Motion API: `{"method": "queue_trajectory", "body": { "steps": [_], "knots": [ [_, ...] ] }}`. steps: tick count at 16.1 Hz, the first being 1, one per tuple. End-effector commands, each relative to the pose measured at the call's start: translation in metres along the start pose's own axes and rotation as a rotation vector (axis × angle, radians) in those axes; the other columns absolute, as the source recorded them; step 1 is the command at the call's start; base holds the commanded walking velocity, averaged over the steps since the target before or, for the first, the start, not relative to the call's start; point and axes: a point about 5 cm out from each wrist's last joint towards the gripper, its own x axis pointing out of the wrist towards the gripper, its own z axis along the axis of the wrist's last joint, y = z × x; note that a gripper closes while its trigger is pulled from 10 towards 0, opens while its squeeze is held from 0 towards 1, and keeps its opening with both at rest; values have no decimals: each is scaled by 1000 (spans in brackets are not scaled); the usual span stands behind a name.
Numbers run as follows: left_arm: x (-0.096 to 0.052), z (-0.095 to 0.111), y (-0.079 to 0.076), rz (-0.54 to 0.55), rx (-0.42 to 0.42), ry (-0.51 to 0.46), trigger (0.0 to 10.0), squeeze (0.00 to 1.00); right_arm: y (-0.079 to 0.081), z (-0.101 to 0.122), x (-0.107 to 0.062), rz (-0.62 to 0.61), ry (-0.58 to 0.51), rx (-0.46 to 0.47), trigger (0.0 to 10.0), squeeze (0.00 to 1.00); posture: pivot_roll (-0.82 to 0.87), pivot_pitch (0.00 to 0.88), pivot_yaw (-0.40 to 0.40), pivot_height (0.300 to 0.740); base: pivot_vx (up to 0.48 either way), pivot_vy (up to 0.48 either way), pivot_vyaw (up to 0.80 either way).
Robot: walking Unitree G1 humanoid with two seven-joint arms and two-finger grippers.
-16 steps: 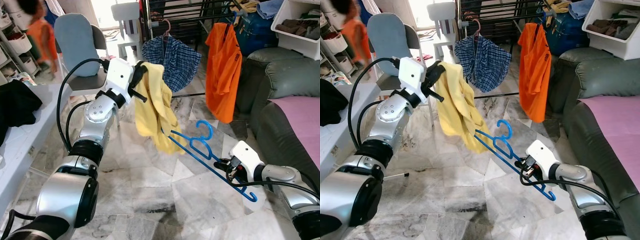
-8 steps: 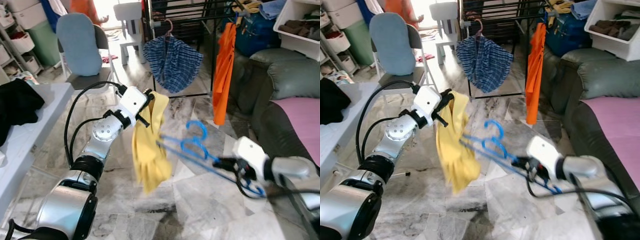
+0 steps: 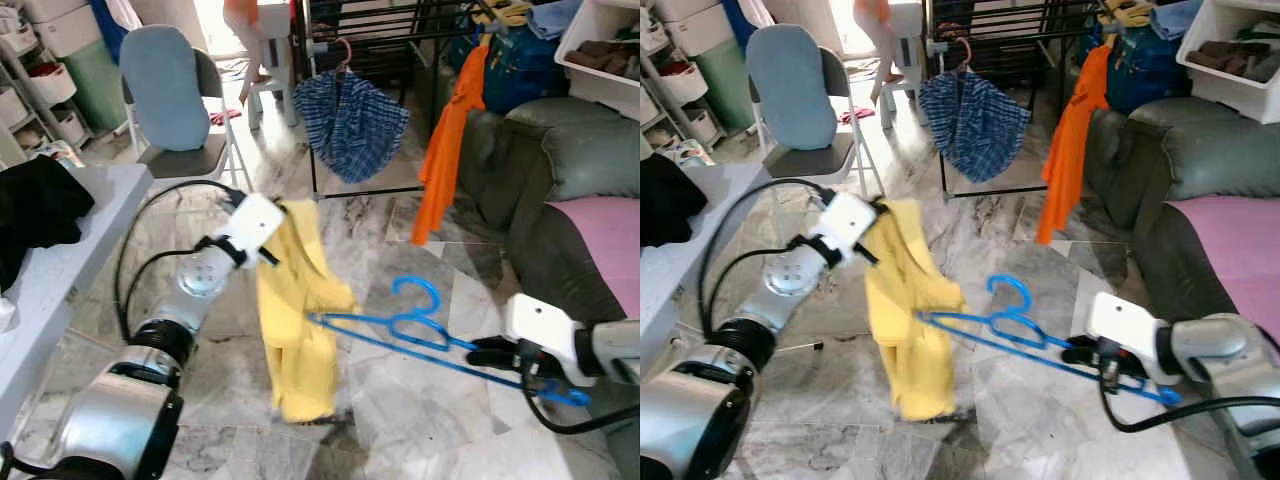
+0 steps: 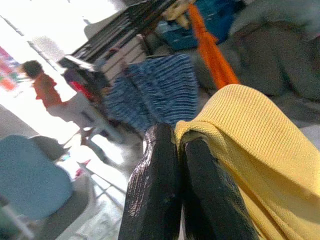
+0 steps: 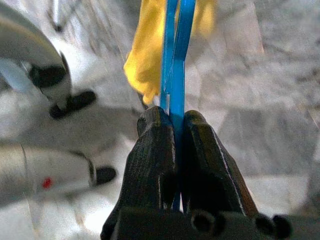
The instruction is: Hang hanger
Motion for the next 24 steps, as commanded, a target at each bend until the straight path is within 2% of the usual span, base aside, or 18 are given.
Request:
{"method": "queue_trajectory", "body": {
  "steps": [1,3,4,5,7,9,11,13,24],
  "knots": [
    [2,6,17,72,13,-16,10000,0,-6,6,-4,-34,-17,-32,10000,0,-186,0,118,740,0,0,0],
    [-2,-1,19,62,13,19,10000,0,-28,14,-16,-181,-59,-50,10000,0,-184,0,121,740,0,0,0],
    [-3,-3,18,54,17,27,10000,0,-34,16,-19,-225,-63,-59,10000,0,-186,0,124,740,0,0,0],
    [-6,-8,14,34,17,36,10000,0,-47,21,-25,-335,-74,-84,10000,0,-186,0,124,740,0,0,0],
    [-9,-10,7,-18,30,27,10000,0,-58,27,-29,-415,-102,-101,10000,0,-182,0,124,740,0,0,0],
    [-12,-11,1,-58,66,14,10000,0,-58,33,-26,-397,-145,-94,10000,0,-183,0,123,740,0,0,0],
    [-9,-7,-7,-77,65,-14,10000,0,-45,35,-13,-283,-170,-87,10000,0,-178,0,120,740,0,0,0],
    [-7,-6,-13,-92,76,-23,10000,0,-34,39,-9,-187,-208,-67,10000,0,-181,0,120,740,0,0,0],
    [-7,-6,-13,-92,76,-23,10000,0,-34,39,-9,-187,-208,-67,10000,0,-181,0,120,740,0,0,0]
  ]
}}
